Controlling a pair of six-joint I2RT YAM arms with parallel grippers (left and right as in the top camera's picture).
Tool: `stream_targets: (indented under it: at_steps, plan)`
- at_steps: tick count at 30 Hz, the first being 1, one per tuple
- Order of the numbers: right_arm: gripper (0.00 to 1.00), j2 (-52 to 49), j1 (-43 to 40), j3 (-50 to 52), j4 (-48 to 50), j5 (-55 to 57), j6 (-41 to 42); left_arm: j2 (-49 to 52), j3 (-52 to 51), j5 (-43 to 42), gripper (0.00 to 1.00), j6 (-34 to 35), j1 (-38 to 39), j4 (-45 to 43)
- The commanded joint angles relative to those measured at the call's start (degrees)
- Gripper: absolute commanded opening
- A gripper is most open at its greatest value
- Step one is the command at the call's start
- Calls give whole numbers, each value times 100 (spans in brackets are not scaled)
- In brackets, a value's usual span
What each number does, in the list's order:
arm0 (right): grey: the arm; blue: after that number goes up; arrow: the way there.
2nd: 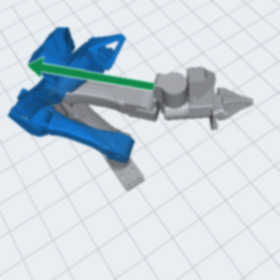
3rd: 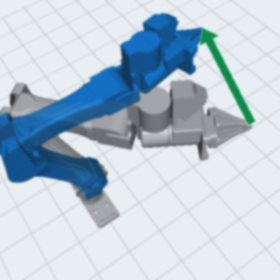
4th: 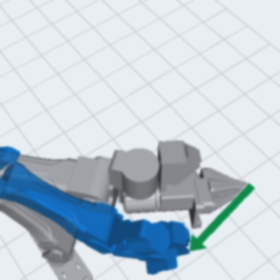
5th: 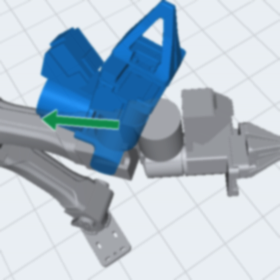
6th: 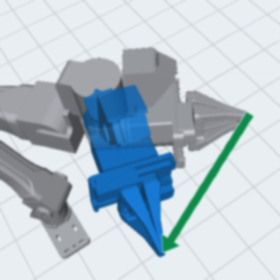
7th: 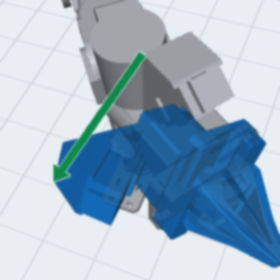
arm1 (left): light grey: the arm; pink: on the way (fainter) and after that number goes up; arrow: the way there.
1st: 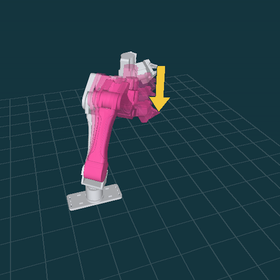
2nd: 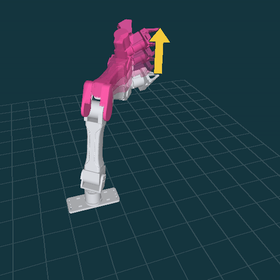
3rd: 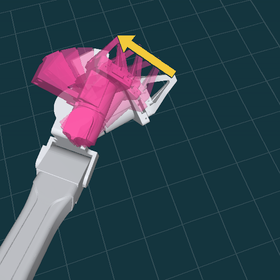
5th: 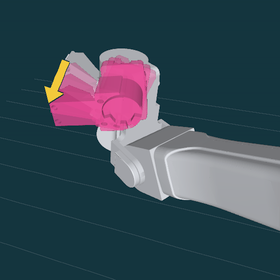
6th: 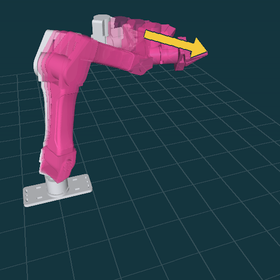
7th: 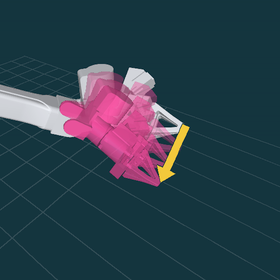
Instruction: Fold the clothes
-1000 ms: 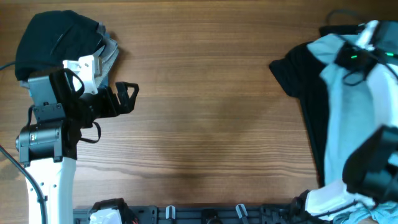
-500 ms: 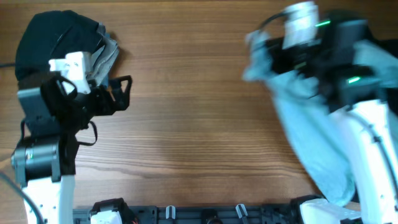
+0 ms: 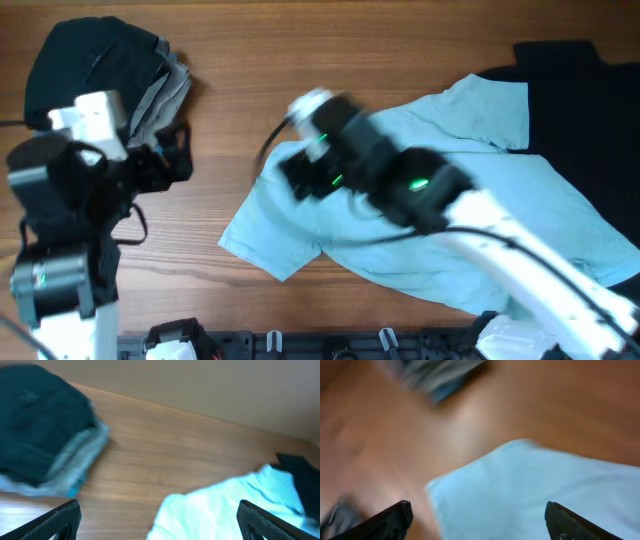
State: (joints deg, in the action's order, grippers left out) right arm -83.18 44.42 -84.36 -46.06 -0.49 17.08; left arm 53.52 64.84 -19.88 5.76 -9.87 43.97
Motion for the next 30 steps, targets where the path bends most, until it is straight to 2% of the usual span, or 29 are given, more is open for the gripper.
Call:
stream_targets:
  at_steps: [1, 3, 6, 9, 15, 18, 21, 23, 24, 25, 27, 29, 30]
  plan:
    - [88, 846, -1178, -293, -42, 551, 1003, 927, 85, -498, 97, -446, 800, -9]
    - [88, 1099, -1832, -293, -144, 358, 1097, 1644, 85, -494, 90, -739, 1388, -81]
    - [88, 1316, -2632, -293, -422, -4, 1309, 2778, 85, -315, 84, -1158, 2083, -302]
    - [88, 1366, -3244, -291, -822, -439, 1303, 3910, 87, -214, 89, -1174, 2498, -798]
    - [90, 1285, -3475, -291, -1257, -494, 1165, 5228, 85, 155, 91, -1392, 2653, -1679]
    - [90, 1244, -3475, -291, -1311, -474, 1137, 5624, 85, 584, 89, -1458, 2653, -1797]
    - [91, 1204, -3475, -291, -1351, -468, 1132, 5886, 85, 651, 83, -1456, 2653, -1808]
    - [91, 1180, -3475, -289, -1346, -466, 1132, 5993, 85, 649, 72, -1453, 2653, -1808]
    - [91, 1176, -3475, -289, -1349, -468, 1134, 6033, 85, 649, 62, -1445, 2653, -1805]
    - [91, 1165, -3475, -289, -1353, -468, 1137, 6052, 85, 649, 46, -1432, 2653, -1788]
    - [91, 1147, -3475, -289, -1362, -468, 1134, 6054, 85, 649, 20, -1432, 2653, -1683]
    - [91, 1137, -3475, -289, -1355, -450, 1134, 6054, 85, 651, 4, -1412, 2645, -1473]
    - [91, 1139, -3475, -289, -1353, -417, 1137, 6054, 85, 651, 4, -1410, 2610, -1303]
